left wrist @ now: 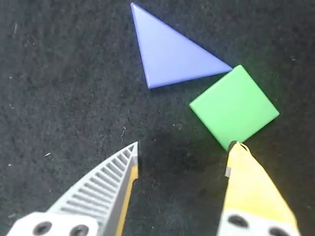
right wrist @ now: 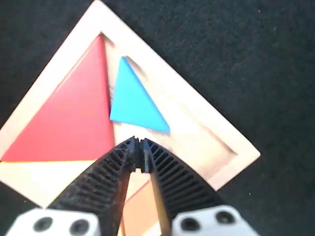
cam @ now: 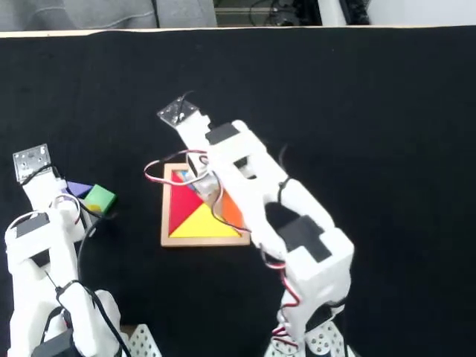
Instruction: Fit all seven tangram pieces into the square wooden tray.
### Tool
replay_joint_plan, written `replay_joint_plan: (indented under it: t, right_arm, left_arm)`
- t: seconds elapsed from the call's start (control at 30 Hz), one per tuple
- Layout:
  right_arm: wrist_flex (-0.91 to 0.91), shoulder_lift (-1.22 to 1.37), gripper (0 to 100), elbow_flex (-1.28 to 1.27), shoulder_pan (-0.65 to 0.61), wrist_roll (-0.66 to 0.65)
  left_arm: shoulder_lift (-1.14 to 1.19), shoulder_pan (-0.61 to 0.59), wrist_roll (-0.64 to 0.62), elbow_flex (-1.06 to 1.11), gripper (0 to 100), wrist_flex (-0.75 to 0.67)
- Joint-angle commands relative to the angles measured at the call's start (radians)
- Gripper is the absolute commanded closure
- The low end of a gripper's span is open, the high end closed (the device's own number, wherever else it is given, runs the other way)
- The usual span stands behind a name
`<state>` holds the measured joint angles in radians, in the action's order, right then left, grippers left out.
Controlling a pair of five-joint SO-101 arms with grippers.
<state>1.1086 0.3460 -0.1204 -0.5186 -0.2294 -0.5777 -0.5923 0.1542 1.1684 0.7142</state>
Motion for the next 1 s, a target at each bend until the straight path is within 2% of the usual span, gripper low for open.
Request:
replay_joint_plan:
  t: [0.0, 0.5, 0.6, 0.8, 0.87, 0.97]
  right_arm:
    - [-0.009, 0.018, 98.8, 0.081, -0.014, 0.008]
    - [-0.002, 0.085, 98.8, 0.186, -0.046, 0.002]
    - [0.060, 0.071, 98.8, 0.203, -0.058, -0.002]
    - [0.221, -0.200, 98.8, 0.186, 0.041, 0.006]
    - [0.196, -0.323, 98.8, 0.097, 0.080, 0.014]
    - [0.066, -0.492, 98.8, -0.127, 0.141, 0.046]
  left_arm:
    - [-0.002, -0.002, 0.008, -0.004, 71, -0.012]
    - [0.000, 0.001, 0.005, -0.004, 71, -0.012]
    - [-0.002, -0.004, 0.002, -0.004, 71, -0.012]
    - [-0.003, -0.002, 0.002, -0.015, 71, -0.015]
    - [-0.003, -0.001, 0.002, -0.008, 71, -0.038]
    - [-0.003, -0.007, 0.008, -0.005, 71, -0.092]
